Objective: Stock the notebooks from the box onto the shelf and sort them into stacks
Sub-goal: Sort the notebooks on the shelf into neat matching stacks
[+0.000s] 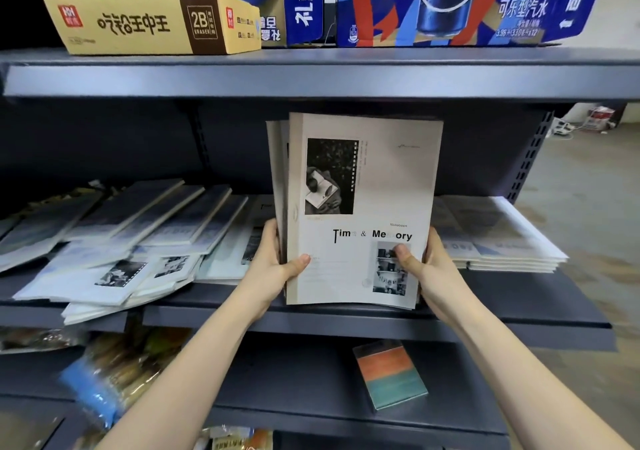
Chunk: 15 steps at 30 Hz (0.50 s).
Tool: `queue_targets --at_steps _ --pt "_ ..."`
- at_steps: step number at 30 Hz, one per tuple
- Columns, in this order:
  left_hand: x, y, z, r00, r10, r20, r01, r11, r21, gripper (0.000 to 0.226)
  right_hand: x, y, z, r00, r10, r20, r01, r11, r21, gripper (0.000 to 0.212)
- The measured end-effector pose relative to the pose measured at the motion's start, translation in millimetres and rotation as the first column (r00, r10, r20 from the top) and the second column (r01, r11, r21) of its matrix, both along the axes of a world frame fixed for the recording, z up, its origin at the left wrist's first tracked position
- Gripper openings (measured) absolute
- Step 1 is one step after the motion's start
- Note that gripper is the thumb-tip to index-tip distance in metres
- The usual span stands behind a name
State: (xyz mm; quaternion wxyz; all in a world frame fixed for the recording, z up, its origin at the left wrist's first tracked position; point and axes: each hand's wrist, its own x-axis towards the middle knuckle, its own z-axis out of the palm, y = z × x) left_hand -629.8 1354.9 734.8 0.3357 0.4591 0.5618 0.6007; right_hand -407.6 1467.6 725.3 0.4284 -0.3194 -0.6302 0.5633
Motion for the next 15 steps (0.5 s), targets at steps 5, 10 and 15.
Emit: queue_targets --at_steps 5,10,15 --pt "1 -1 1 0.997 -0.008 -0.077 0.004 0.999 -0.041 0.072 5 3 2 0.999 0.032 0.035 -0.033 0.999 0.034 0.050" --pt "14 0 1 0.997 0.048 -0.067 -0.049 0.999 -0.018 0.080 8 -4 1 1.000 0.011 0.013 -0.012 0.997 0.078 0.067" --pt "32 6 4 0.975 0.220 -0.038 -0.216 0.973 0.087 0.067 5 -7 1 0.999 -0.041 0.029 0.036 0.991 0.132 0.065"
